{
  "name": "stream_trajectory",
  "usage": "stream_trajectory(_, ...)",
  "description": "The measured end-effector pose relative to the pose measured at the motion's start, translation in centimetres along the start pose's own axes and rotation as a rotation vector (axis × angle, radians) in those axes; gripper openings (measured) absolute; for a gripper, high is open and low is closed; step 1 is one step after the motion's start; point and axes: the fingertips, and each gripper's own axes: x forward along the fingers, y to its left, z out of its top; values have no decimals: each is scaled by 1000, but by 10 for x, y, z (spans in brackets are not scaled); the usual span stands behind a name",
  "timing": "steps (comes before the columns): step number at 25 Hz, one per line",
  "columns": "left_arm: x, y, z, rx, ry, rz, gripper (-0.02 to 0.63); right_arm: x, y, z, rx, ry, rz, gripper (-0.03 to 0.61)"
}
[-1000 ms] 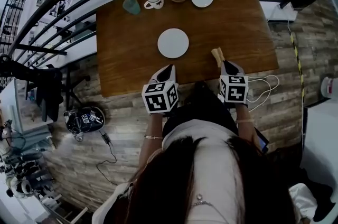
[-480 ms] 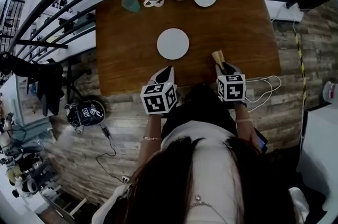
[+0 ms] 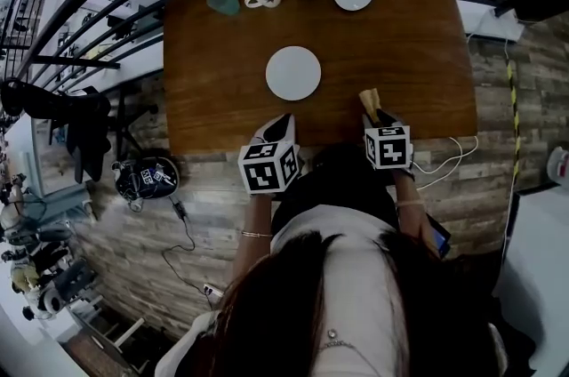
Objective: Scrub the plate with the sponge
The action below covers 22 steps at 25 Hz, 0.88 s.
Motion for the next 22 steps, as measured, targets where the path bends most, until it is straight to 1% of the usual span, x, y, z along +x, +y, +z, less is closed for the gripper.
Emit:
stream_trajectory(5, 5, 1, 1, -11, 7, 16, 11, 13, 0, -5, -13, 39, 18, 139)
stream_trajectory(7, 7, 1, 4, -16, 5, 24, 11, 15, -4, -3, -26, 42, 8, 74)
stream_trajectory(8, 8, 1, 6, -19, 3, 28, 12, 16, -5, 0, -33, 39, 7, 67)
stream_trajectory(16, 13, 5, 17, -56, -23, 61, 11, 24, -11, 32, -34, -1, 59, 61)
stream_trajectory(22, 12, 5, 25, -84, -45, 86, 12, 26, -11, 52, -59, -17, 86, 61)
